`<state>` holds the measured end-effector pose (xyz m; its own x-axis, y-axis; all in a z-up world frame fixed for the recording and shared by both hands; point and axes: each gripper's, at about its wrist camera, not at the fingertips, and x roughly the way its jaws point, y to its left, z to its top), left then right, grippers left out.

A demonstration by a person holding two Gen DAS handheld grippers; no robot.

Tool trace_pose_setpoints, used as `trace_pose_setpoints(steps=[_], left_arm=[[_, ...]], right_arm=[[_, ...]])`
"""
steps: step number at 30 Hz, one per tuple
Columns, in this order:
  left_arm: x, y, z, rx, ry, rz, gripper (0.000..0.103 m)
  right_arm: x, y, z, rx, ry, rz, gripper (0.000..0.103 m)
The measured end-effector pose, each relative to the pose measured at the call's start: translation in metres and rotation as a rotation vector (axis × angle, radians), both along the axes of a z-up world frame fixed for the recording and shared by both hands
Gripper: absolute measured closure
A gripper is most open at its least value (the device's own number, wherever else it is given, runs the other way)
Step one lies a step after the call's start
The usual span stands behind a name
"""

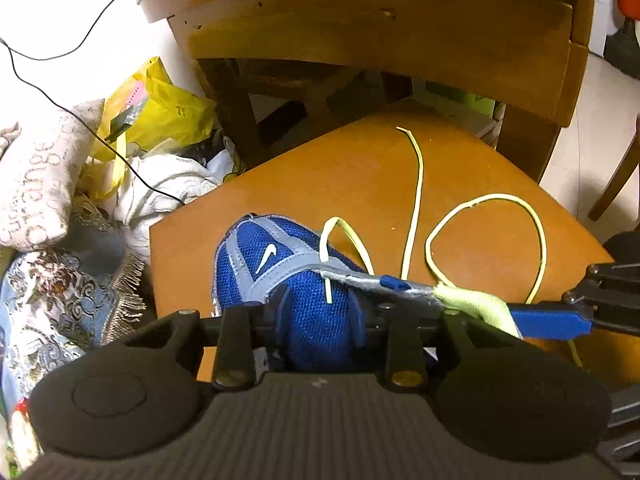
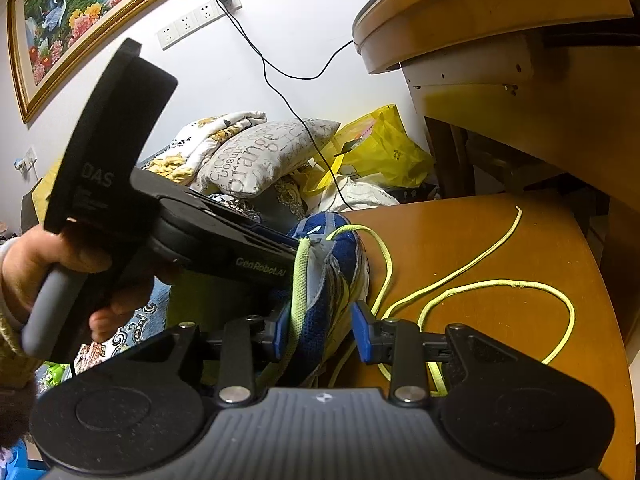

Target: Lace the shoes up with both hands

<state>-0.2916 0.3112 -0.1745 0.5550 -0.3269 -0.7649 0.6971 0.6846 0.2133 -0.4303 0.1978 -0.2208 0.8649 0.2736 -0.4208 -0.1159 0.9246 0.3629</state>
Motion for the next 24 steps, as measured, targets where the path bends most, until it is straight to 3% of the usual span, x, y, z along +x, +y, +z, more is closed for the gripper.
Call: trace_pose_setpoints(steps=[6,11,24], left_arm=[[0.004,0.005,0.0,-0.037,0.024,0.009,0.1],[-0.004,-0.003,-0.005,-0.006,-0.018,-0.029,0.1],[-0.016,0.002,0.002,0.001,-0.056,-0.002,0.102]], right_arm=[[0.0,0.004,0.0,-0.007,-0.013,0.01,0.069],[0.0,0.004,0.0,-0.006,-0.013,0.012,0.068],[0.0,0.005,0.0,-0.005,-0.008,-0.005,0.068]])
